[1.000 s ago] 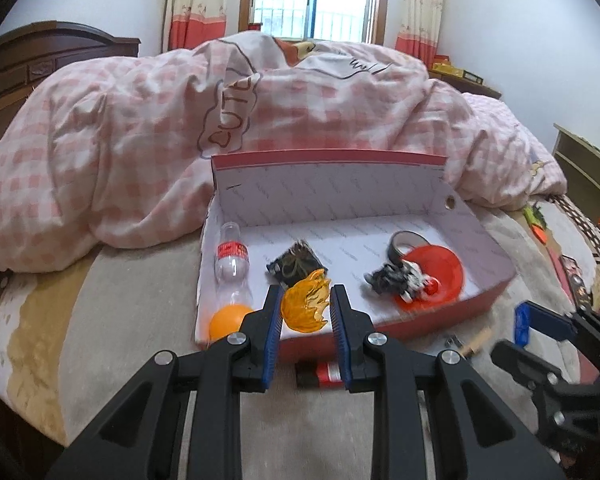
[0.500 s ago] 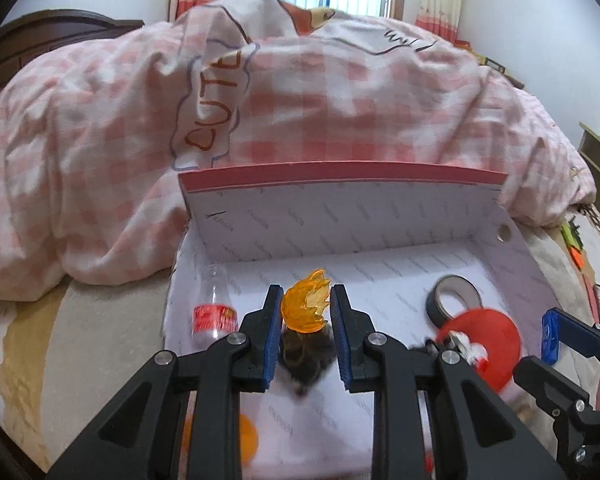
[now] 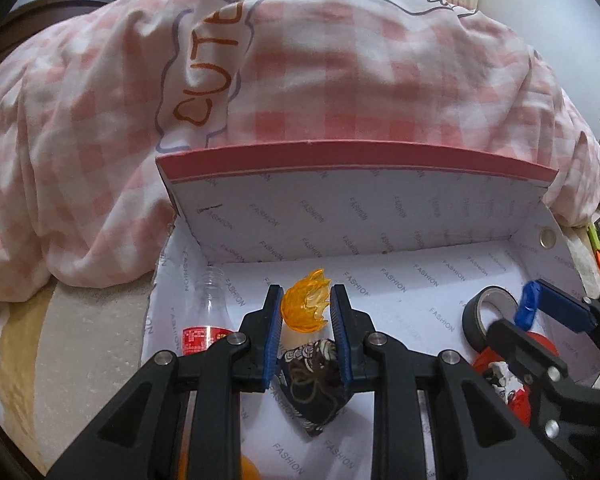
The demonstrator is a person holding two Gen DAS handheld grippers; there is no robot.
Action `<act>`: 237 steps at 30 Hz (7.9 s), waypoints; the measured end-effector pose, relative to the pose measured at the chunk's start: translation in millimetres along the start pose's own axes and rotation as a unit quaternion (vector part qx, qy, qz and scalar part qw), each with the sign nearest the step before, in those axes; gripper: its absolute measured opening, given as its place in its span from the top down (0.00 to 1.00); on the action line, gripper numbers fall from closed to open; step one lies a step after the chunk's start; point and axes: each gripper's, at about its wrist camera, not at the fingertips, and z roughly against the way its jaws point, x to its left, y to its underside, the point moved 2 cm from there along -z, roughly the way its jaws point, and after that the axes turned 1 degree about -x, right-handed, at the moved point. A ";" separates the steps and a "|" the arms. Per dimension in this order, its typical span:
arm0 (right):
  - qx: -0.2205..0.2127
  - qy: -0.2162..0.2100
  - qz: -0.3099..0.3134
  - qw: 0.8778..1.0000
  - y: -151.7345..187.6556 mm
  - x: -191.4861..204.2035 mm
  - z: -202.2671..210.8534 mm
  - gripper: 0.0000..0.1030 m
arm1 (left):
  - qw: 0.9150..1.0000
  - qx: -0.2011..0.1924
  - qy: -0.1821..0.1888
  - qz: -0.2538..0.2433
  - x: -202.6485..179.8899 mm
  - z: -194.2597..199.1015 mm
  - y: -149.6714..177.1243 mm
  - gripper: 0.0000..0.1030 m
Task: Organize objects
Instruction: 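Open the left tool to drop the orange piece while the right tool releases the blue handle in the box, then move both open tools back toward the grey plate and red lighter, then grasp the wooden block on the grey plate with the right tool, then grasp the red lighter with the left tool while the right tool holds the wooden block, then carry the red lighter and wooden block over the red box with both tools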
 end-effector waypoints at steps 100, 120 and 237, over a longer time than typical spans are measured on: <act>0.004 -0.032 -0.036 0.999 119.6 -0.6 83.3 0.24 | 0.996 0.013 0.085 0.021 -19.8 76.3 104.8 0.23; -0.001 -0.040 -0.034 0.999 130.3 -1.9 77.5 0.24 | 0.998 0.028 0.045 -0.039 -28.4 65.5 106.8 0.19; -0.044 -0.051 0.002 0.998 44.6 19.7 84.7 0.24 | 0.997 -0.027 0.075 0.002 -13.4 33.0 -10.1 0.82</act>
